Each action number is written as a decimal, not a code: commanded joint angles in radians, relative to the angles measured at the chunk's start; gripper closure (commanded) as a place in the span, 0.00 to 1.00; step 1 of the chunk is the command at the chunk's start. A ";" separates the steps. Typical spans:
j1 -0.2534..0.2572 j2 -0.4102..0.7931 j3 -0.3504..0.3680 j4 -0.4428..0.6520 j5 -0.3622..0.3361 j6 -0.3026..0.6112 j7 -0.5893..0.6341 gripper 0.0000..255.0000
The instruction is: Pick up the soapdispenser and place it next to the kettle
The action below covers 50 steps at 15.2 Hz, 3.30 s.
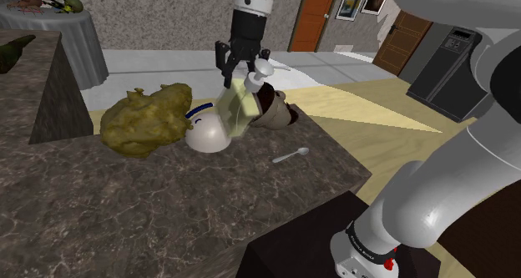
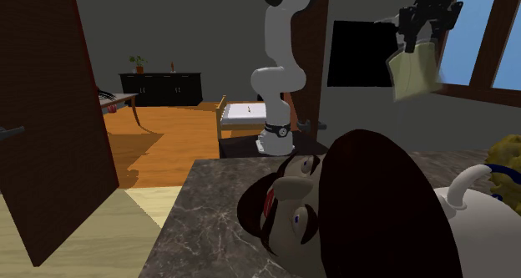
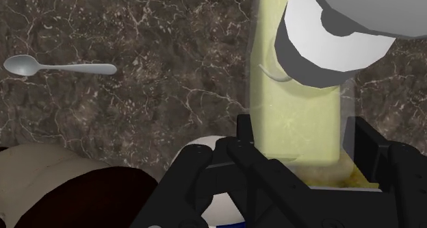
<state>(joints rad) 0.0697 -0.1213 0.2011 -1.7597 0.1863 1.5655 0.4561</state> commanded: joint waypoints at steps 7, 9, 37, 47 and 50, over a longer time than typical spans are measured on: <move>0.001 -0.013 0.002 -0.121 0.004 0.108 -0.017 1.00; 0.002 -0.014 0.003 -0.149 0.005 0.134 -0.021 1.00; 0.011 0.069 0.018 -0.439 0.014 0.504 -0.067 1.00; 0.015 0.142 0.022 -0.504 0.013 0.641 -0.080 1.00; 0.015 0.142 0.022 -0.504 0.013 0.641 -0.080 1.00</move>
<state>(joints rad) 0.0844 0.0148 0.2234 -2.2563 0.2006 2.2071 0.3774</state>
